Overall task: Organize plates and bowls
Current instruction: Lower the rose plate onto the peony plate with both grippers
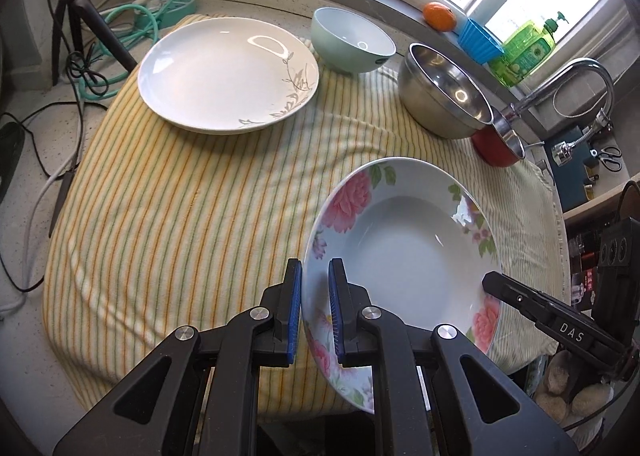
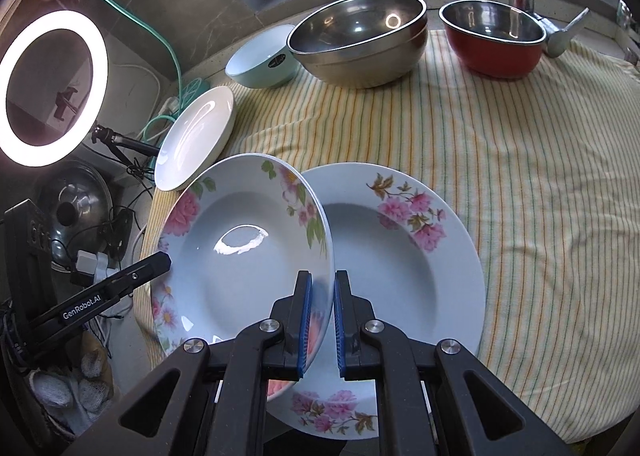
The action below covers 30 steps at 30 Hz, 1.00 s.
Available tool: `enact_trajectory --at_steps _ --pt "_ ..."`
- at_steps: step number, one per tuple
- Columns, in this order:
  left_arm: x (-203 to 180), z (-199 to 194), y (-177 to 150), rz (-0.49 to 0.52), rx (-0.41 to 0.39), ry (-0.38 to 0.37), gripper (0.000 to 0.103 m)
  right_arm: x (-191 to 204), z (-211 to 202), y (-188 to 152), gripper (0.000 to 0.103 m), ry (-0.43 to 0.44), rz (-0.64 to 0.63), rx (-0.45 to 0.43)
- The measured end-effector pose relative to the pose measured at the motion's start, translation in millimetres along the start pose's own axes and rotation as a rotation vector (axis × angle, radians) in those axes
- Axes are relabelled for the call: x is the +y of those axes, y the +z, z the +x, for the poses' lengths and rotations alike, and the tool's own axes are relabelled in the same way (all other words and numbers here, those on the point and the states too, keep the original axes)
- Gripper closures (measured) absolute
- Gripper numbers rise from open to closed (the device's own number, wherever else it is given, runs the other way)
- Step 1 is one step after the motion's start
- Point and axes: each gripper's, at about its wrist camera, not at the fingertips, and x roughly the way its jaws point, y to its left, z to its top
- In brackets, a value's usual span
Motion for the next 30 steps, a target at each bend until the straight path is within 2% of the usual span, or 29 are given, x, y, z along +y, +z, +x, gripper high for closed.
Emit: enact_trajectory --at_steps 19,30 --pt "-44.5 27.8 -9.7 0.087 0.063 -0.016 0.091 -48.7 -18.2 -17.4 0.093 -0.05 0.083 -0.015" --pt "-52.3 35.6 -12.7 0.099 0.079 0.002 0.091 -57.4 -15.7 -19.8 0.093 -0.05 0.094 -0.006"
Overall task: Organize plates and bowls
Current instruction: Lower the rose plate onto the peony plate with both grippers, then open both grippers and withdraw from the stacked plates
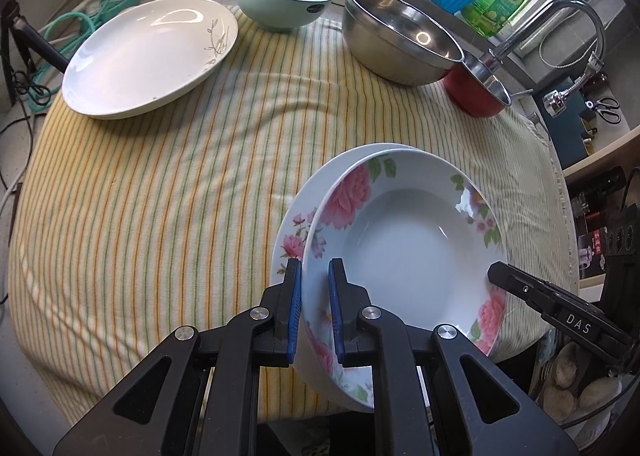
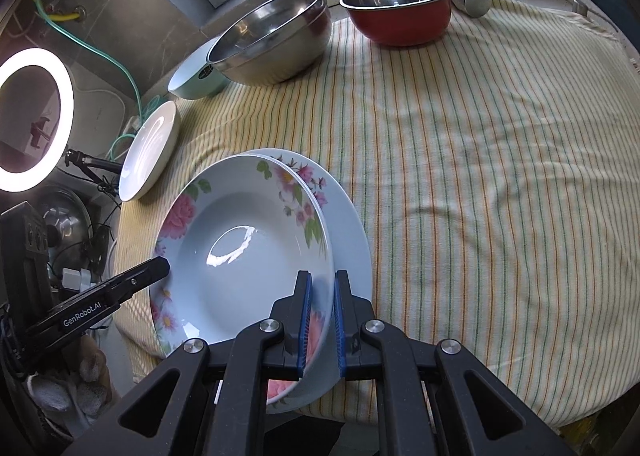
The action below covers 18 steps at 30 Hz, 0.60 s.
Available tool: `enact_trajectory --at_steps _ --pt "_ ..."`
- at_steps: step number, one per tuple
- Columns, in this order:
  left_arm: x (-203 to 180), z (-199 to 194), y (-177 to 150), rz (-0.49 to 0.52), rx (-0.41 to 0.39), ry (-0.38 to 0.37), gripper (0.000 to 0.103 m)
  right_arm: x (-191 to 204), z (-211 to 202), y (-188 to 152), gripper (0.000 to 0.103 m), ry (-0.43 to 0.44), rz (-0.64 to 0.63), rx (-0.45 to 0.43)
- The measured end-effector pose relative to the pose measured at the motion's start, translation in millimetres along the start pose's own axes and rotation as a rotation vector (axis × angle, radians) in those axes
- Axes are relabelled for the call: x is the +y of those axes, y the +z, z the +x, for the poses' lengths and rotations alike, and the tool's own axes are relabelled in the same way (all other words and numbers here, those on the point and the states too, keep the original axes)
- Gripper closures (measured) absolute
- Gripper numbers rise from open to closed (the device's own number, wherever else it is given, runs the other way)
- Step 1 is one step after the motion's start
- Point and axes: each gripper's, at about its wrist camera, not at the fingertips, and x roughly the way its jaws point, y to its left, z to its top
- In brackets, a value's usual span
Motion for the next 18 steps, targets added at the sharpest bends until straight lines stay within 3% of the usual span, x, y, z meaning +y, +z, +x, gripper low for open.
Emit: enact_trajectory --at_steps 18 --pt "-3.9 3.6 -1.5 0.024 0.002 0.022 0.091 3.0 7.1 0.0 0.092 -0.022 -0.008 -0.003"
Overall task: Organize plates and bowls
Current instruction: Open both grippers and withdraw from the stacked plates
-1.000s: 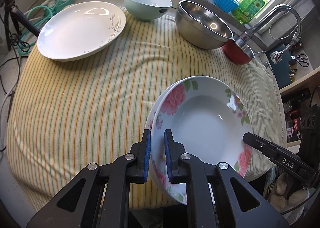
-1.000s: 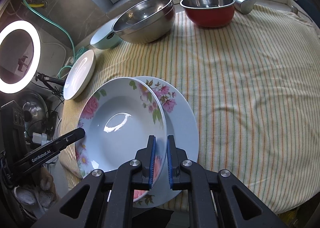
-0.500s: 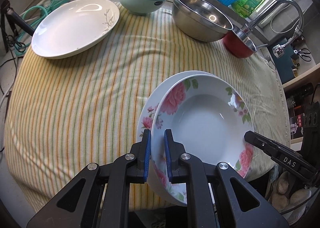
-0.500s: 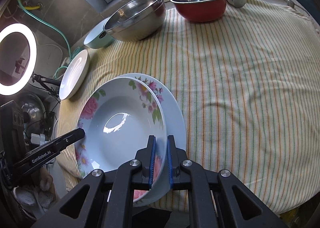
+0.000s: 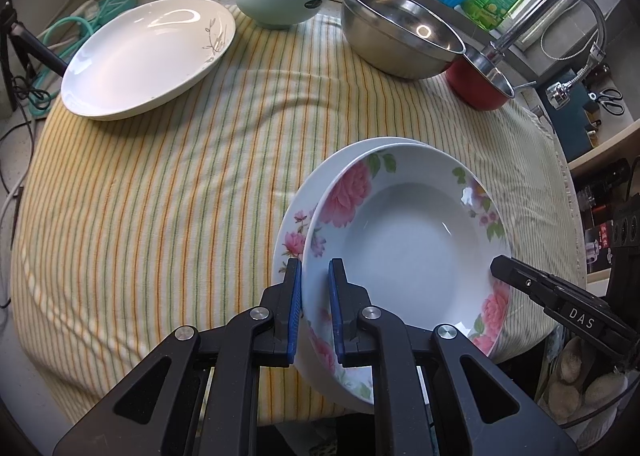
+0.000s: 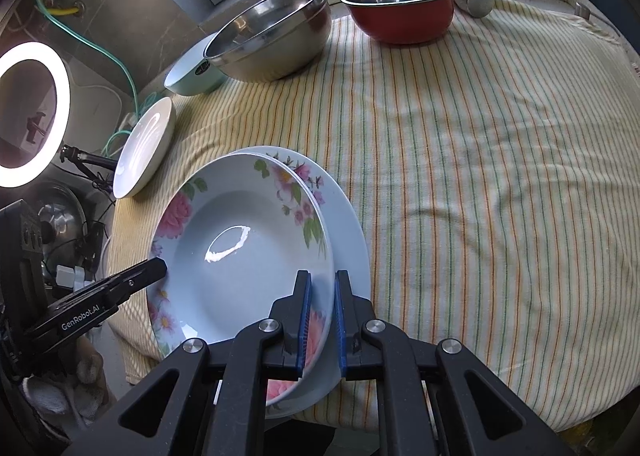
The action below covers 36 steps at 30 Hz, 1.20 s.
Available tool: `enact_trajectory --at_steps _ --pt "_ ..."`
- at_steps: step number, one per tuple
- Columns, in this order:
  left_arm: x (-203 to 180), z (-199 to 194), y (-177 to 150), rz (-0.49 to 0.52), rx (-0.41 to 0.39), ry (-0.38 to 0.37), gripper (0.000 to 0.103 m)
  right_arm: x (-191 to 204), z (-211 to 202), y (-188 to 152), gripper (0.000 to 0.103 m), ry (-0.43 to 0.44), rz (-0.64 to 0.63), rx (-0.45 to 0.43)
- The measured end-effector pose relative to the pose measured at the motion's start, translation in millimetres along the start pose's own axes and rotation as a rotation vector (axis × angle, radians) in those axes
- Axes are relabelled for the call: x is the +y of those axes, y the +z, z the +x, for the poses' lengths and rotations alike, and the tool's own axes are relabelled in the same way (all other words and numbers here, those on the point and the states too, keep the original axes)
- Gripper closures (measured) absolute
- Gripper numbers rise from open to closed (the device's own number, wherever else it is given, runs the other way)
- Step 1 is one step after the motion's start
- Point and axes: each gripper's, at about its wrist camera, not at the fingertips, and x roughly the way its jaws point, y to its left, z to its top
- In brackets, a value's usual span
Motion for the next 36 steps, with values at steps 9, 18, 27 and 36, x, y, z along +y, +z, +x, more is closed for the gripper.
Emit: enact_trajectory --at_steps 9,18,27,36 --pt "1.1 -1.2 0.4 0.0 0.0 0.001 0.092 4.7 0.5 1.0 0.089 -0.018 -0.02 -0.004" --pt "5.4 -11.3 0.8 -0.012 -0.028 -0.016 0.092 15.7 -16.3 4.6 0.082 -0.07 -0.078 -0.078" --pt "33.1 -32.2 5.6 -0.086 -0.081 -0.018 0.092 45.3 -30.8 17.3 0.08 -0.015 -0.15 -0.152" --pt "91.4 -54.0 10.3 -0.243 -0.154 -0.003 0.091 106.5 -33.0 45.0 0.08 0.1 -0.284 -0.199"
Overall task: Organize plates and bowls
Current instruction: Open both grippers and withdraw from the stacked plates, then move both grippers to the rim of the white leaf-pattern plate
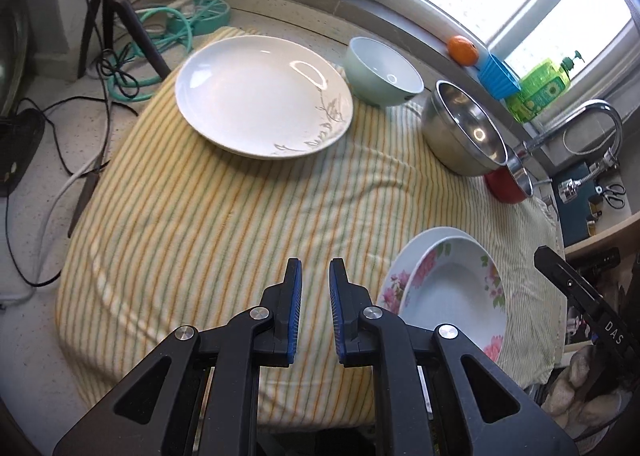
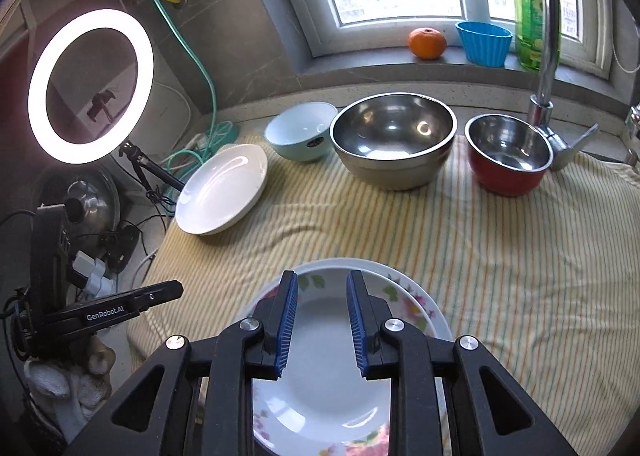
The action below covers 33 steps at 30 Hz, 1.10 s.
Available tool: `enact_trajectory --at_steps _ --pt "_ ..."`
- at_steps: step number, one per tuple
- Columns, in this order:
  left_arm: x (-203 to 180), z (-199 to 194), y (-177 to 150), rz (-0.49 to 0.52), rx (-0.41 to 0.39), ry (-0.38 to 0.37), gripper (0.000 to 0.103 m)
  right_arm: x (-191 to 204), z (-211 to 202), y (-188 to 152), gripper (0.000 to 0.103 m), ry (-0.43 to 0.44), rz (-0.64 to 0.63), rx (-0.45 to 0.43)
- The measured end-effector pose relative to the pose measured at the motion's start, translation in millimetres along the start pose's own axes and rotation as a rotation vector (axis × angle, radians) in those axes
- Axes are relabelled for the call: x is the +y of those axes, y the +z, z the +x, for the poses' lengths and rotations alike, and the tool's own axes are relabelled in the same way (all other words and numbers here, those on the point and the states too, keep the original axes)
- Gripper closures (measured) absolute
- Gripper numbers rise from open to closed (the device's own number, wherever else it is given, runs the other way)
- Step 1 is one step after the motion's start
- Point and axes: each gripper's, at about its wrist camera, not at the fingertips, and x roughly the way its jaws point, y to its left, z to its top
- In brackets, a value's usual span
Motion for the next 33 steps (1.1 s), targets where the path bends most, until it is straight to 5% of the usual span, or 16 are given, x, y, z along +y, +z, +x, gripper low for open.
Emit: enact_trajectory --at_steps 12,20,33 --pt "73.1 -14.1 31.6 -0.172 -0.108 0.023 0.091 55.8 57.2 64.7 0.079 0.052 -0.085 0.091" --pt "110.6 -0.4 63.5 -0.267 -0.196 -0.017 0.091 62.2 101.9 87.5 0.079 0.051 0.002 0.118" --pt "135.1 39.4 93.9 -0.339 -0.223 -0.102 0.091 56.5 168.8 96.9 0.079 -0.001 0.112 0.157"
